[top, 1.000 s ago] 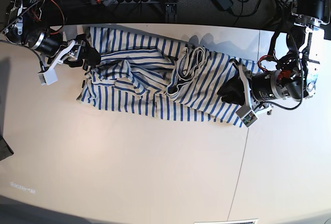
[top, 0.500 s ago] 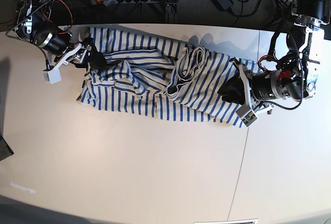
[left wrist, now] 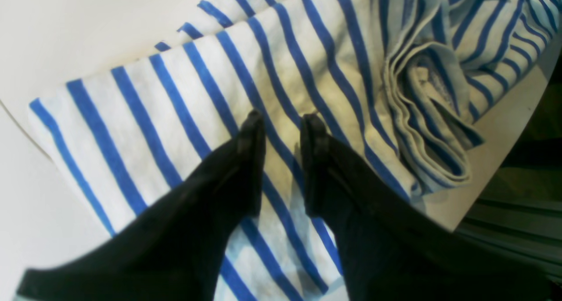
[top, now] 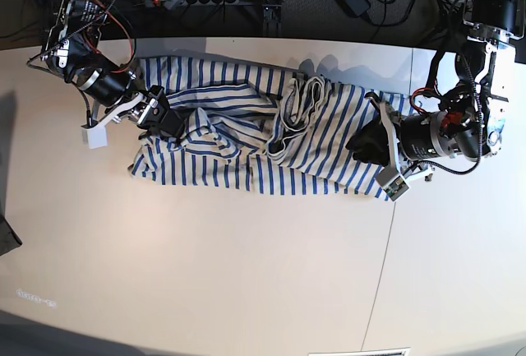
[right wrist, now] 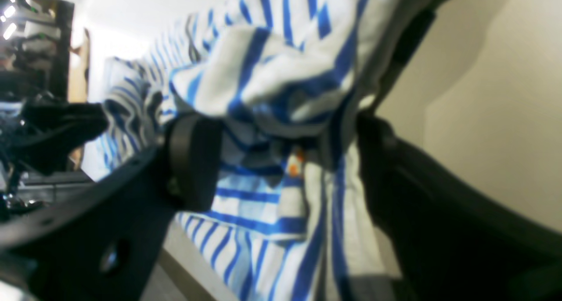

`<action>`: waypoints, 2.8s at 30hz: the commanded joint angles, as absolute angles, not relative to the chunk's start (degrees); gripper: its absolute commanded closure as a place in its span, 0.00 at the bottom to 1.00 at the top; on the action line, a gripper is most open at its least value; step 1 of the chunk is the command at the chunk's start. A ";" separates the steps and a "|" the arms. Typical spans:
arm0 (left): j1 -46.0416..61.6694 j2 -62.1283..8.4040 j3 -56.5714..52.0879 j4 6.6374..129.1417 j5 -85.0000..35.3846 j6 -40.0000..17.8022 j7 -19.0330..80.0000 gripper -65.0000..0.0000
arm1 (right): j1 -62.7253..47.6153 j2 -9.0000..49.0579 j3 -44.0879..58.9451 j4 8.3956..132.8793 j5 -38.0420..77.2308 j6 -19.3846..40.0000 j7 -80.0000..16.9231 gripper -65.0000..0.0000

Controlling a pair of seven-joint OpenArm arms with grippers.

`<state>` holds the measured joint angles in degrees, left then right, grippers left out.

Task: Fold the T-shirt properly
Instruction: 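Press the folded bundle with both grippers and regrasp its ends, then grasp the bundle's ends with both grippers, pulling them inward, then lift the bundle with both grippers and fold it in half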

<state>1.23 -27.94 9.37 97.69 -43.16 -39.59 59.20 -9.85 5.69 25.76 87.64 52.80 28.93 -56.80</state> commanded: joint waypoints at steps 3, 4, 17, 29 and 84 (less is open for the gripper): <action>0.32 -28.75 8.97 98.50 -44.10 -40.00 58.54 0.77 | -9.87 5.52 25.76 87.72 50.59 33.30 -56.82 0.34; 0.32 -28.75 8.97 98.50 -44.12 -40.00 58.52 0.77 | -9.87 5.52 25.76 87.72 50.02 33.30 -56.42 0.40; 0.32 -28.75 8.97 98.50 -44.12 -40.00 58.52 0.77 | -9.87 5.58 25.76 87.74 44.10 33.39 -52.47 1.00; 0.32 -28.75 1.30 98.52 -50.85 -40.00 58.96 0.78 | -10.02 16.12 31.73 87.72 42.41 33.36 -52.27 1.00; 4.60 -4.62 6.04 76.75 -40.51 -40.00 49.78 0.77 | -3.53 7.42 -12.78 110.06 31.03 33.32 -55.90 0.41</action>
<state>3.95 -4.89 5.72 77.14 -40.58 -40.21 47.09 -4.19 7.49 -12.69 109.21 29.41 28.95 -57.45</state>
